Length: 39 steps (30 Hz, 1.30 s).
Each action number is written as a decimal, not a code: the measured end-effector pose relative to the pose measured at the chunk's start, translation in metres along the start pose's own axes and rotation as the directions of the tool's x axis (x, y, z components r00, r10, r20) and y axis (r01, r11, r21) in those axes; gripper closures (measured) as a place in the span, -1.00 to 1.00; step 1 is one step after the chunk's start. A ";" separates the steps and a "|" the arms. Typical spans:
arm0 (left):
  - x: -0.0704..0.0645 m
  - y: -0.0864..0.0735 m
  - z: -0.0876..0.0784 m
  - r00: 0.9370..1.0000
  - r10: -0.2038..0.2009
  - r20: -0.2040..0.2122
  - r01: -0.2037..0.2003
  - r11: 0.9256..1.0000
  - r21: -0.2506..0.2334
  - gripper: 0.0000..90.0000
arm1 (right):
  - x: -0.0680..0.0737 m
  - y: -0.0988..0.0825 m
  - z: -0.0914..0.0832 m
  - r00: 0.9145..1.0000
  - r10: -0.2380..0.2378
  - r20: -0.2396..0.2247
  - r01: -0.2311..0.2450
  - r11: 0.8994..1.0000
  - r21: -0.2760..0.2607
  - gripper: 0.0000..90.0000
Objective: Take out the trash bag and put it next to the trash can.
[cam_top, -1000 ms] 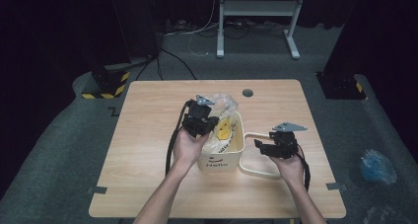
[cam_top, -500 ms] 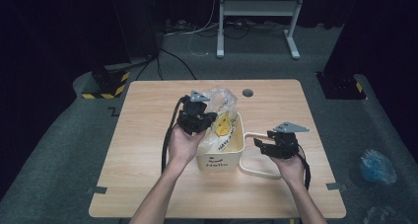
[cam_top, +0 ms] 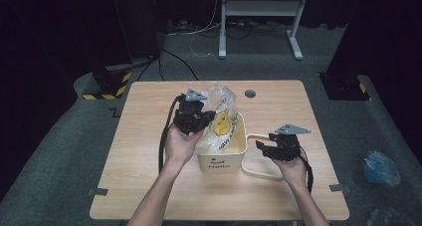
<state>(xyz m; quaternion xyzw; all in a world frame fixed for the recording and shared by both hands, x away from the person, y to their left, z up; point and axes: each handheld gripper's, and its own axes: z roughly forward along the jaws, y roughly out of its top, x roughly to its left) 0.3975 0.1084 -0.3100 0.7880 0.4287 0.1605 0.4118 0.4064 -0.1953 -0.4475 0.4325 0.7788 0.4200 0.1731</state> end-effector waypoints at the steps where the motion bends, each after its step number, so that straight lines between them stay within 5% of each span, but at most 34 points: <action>1: 0.000 0.000 0.000 1.000 -0.003 0.001 0.003 1.000 0.000 0.99 | 0.000 0.001 -0.002 1.000 -0.004 -0.002 0.004 1.000 -0.009 -0.17; 24: 0.001 0.001 0.003 1.000 -0.006 0.006 0.006 1.000 0.004 0.99 | 0.020 0.045 -0.020 0.995 -0.083 -0.062 0.078 0.994 -0.077 -0.14; 34: 0.004 0.001 0.003 1.000 -0.013 0.012 0.013 1.000 0.003 0.99 | 0.035 0.063 -0.024 0.985 -0.137 -0.104 0.126 0.987 -0.100 -0.15; 39: 0.004 0.002 0.003 1.000 -0.013 0.015 0.013 1.000 0.001 0.99 | 0.049 0.073 -0.022 0.974 -0.189 -0.125 0.175 0.978 -0.111 -0.15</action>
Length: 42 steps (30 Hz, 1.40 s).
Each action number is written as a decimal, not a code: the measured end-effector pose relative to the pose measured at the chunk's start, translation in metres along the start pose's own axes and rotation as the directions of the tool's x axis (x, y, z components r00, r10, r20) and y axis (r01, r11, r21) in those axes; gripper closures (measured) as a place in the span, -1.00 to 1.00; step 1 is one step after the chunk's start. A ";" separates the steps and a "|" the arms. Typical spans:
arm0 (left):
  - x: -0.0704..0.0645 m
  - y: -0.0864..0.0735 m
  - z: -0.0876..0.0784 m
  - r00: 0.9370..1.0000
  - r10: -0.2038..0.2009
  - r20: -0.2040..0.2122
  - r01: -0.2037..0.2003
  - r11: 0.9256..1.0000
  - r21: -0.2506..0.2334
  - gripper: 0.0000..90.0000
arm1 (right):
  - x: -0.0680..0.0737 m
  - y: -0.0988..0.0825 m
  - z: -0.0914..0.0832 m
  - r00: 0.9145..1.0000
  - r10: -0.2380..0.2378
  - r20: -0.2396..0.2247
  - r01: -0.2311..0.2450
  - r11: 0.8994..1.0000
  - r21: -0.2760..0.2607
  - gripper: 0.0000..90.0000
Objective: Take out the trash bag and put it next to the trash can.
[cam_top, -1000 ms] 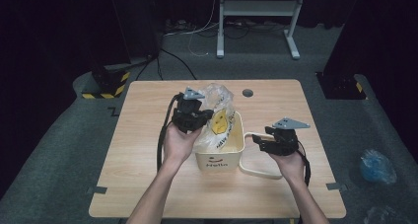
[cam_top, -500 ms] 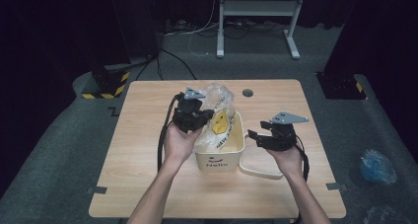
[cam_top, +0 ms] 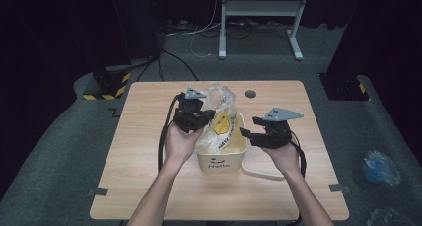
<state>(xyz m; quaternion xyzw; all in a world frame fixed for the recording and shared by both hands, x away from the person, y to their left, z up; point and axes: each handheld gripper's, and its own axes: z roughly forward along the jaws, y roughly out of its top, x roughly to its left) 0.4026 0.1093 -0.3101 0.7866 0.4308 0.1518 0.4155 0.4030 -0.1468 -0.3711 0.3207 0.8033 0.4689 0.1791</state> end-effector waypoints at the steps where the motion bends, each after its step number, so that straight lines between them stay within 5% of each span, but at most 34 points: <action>1: 0.000 0.000 0.000 1.000 0.001 0.001 -0.001 1.000 0.001 0.99 | 0.003 0.002 0.002 1.000 -0.011 -0.006 0.011 1.000 0.003 -0.15; 12: -0.002 0.001 -0.003 1.000 0.006 0.009 -0.006 1.000 -0.002 0.99 | 0.025 0.010 0.031 0.995 -0.083 -0.057 0.087 0.993 0.073 -0.06; 27: -0.002 -0.003 0.002 1.000 0.004 0.030 -0.005 1.000 0.014 0.99 | 0.032 0.009 0.046 0.986 -0.137 -0.098 0.145 0.986 0.084 0.98; 37: -0.001 -0.008 0.010 0.998 -0.005 0.062 0.002 0.999 0.039 0.95 | 0.038 0.011 0.045 0.981 -0.165 -0.103 0.171 0.984 0.053 1.00; 42: -0.004 -0.010 0.017 0.996 -0.003 0.093 -0.002 0.999 0.054 0.70 | 0.039 0.012 0.044 0.979 -0.172 -0.105 0.177 0.983 0.044 1.00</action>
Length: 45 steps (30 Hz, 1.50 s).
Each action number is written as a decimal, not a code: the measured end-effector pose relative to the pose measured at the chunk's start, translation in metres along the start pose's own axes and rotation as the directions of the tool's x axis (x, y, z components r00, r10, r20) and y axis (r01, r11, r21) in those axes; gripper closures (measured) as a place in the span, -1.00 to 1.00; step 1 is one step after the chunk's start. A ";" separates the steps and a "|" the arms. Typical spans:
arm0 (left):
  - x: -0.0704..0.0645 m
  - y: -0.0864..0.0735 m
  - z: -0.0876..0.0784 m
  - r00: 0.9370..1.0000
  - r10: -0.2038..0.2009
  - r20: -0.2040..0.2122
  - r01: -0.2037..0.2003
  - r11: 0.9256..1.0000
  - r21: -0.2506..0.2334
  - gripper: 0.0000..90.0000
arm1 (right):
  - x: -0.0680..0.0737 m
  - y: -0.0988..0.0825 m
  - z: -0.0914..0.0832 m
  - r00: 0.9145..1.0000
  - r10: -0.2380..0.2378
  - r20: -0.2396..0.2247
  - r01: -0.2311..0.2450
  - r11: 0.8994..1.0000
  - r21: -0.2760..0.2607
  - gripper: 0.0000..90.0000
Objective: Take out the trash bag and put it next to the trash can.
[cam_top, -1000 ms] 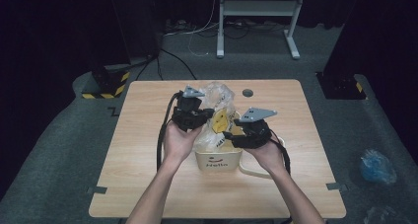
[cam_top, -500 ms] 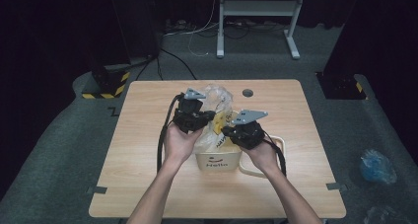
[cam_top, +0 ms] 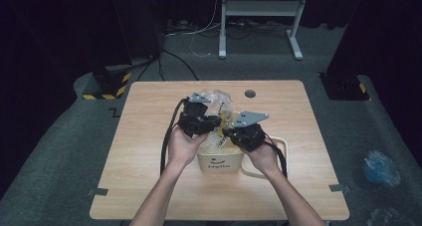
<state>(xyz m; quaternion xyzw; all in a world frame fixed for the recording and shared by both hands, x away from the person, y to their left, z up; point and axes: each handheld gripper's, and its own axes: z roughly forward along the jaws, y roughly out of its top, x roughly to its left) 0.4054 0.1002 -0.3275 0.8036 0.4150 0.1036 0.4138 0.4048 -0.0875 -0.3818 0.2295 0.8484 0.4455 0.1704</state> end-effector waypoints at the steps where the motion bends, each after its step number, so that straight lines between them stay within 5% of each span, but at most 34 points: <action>1: 0.000 0.000 0.001 1.000 -0.002 -0.001 0.002 1.000 0.003 0.67 | 0.000 0.000 0.000 1.000 0.003 0.000 -0.003 1.000 -0.002 1.00; 8: -0.002 -0.001 0.008 1.000 -0.001 0.000 0.001 1.000 0.025 0.65 | 0.003 0.003 -0.002 1.000 -0.014 -0.003 0.014 1.000 -0.022 1.00; 15: -0.007 0.000 0.011 1.000 0.019 0.000 -0.019 0.999 0.029 0.93 | 0.005 0.003 -0.002 0.999 -0.031 0.011 0.032 0.999 -0.028 1.00; 22: -0.010 0.001 0.011 0.999 0.040 -0.023 -0.040 0.999 0.015 1.00 | 0.005 0.002 -0.002 0.999 -0.029 0.018 0.030 0.999 -0.038 1.00; 37: -0.005 0.005 -0.004 0.998 0.039 -0.044 -0.040 0.999 -0.018 1.00 | -0.004 -0.011 -0.012 0.998 0.051 0.036 -0.049 0.997 -0.055 0.36; 45: -0.001 0.010 -0.018 0.998 0.034 -0.051 -0.036 0.998 -0.048 1.00 | -0.012 -0.022 -0.029 0.993 0.100 0.064 -0.094 0.990 -0.101 0.21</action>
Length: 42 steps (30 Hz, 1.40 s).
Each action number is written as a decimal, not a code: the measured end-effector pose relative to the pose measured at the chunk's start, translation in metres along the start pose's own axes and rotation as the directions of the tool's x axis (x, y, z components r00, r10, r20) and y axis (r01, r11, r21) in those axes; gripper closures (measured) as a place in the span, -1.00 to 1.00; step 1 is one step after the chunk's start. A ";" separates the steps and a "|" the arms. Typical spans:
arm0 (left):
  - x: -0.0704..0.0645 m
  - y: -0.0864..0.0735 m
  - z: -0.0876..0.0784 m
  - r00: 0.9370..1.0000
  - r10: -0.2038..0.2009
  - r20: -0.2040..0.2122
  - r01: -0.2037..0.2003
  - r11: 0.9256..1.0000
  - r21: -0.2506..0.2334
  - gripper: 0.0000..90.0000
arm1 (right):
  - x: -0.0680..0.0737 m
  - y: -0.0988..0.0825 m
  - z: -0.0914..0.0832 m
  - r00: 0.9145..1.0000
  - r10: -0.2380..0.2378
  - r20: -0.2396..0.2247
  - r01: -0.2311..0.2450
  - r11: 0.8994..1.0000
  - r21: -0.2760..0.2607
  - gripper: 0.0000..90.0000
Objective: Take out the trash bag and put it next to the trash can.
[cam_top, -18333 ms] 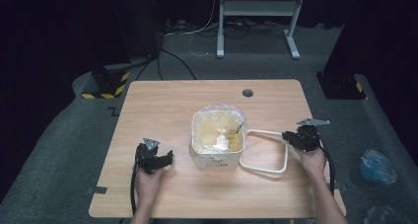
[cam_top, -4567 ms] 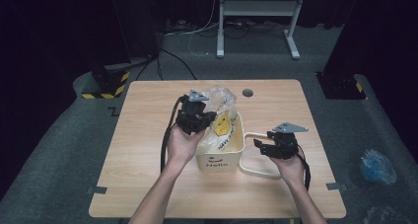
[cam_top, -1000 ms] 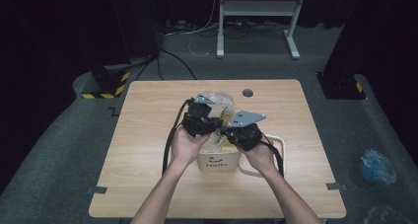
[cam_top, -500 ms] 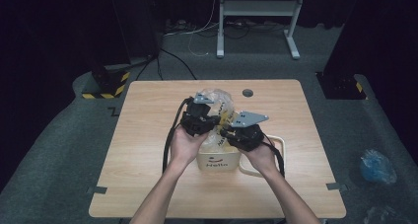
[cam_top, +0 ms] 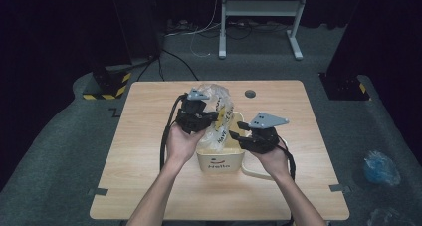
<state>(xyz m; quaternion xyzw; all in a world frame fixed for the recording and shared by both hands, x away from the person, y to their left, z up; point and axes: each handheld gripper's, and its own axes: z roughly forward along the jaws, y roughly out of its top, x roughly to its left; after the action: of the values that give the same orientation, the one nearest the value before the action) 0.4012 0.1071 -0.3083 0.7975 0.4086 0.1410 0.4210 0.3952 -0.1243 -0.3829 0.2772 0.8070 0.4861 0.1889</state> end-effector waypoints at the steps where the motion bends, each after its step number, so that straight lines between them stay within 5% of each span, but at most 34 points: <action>1: 0.000 0.001 -0.002 1.000 -0.003 0.000 0.003 1.000 -0.004 1.00 | -0.001 -0.001 -0.002 1.000 0.005 0.010 -0.005 1.000 -0.005 0.20; 11: 0.004 0.005 -0.016 1.000 -0.010 -0.005 0.010 0.999 -0.042 1.00 | -0.021 -0.026 -0.019 0.994 0.098 0.055 -0.096 0.995 -0.031 0.12; 21: 0.011 0.005 -0.030 0.999 -0.029 -0.018 0.028 0.997 -0.078 1.00 | -0.042 -0.057 -0.029 0.976 0.166 0.139 -0.166 0.986 -0.011 0.08; 42: 0.033 -0.005 -0.055 0.994 -0.102 -0.041 0.095 0.985 -0.144 1.00 | -0.059 -0.119 0.000 0.937 0.201 0.287 -0.251 0.956 0.151 -0.03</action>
<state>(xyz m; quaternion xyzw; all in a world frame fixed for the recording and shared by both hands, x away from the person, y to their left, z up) 0.3873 0.1648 -0.2828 0.7409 0.4463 0.1678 0.4730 0.4095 -0.2058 -0.4872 0.4480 0.7782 0.3852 0.2126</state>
